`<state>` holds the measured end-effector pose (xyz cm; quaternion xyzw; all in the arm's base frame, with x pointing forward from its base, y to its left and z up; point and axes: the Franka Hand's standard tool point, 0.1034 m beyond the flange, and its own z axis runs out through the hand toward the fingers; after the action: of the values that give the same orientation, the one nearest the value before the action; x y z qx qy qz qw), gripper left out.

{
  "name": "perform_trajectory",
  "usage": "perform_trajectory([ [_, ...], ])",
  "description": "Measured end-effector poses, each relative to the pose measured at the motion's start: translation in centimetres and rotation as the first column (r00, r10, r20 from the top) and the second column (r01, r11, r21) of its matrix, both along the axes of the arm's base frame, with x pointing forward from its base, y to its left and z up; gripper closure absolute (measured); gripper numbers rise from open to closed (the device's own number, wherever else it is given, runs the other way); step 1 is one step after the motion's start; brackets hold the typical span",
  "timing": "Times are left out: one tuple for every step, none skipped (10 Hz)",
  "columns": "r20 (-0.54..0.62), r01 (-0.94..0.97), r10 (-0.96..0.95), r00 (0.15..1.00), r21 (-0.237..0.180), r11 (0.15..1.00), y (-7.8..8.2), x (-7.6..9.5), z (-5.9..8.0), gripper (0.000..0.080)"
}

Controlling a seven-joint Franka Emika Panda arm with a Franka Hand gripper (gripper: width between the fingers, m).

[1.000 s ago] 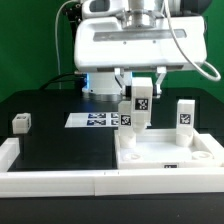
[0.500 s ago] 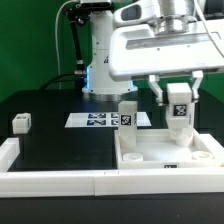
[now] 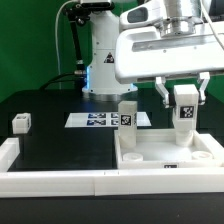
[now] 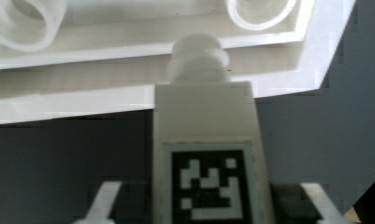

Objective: Assemble square table

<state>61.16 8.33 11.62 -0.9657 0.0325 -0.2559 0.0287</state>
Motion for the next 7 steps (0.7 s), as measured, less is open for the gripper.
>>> perform_trajectory([
  [0.0, -0.001, 0.001, 1.0, 0.001, 1.0, 0.1, 0.0, 0.0, 0.0509],
  [0.005, 0.003, -0.003, 1.0, 0.008, 1.0, 0.8, -0.3, -0.3, 0.0509],
  [0.001, -0.006, 0.006, 1.0, 0.011, 1.0, 1.4, -0.4, -0.5, 0.0509],
  [-0.001, -0.01, 0.01, 1.0, 0.012, 1.0, 1.7, -0.5, -0.7, 0.0509],
  [0.04, -0.008, 0.008, 0.999, 0.001, 1.0, 1.7, -0.2, -0.8, 0.0509],
  [0.04, -0.01, 0.01, 0.999, -0.001, 1.0, 1.9, -0.3, -1.3, 0.0509],
  [0.078, -0.009, 0.01, 0.997, -0.01, 1.0, 1.9, -0.1, -1.2, 0.0509],
])
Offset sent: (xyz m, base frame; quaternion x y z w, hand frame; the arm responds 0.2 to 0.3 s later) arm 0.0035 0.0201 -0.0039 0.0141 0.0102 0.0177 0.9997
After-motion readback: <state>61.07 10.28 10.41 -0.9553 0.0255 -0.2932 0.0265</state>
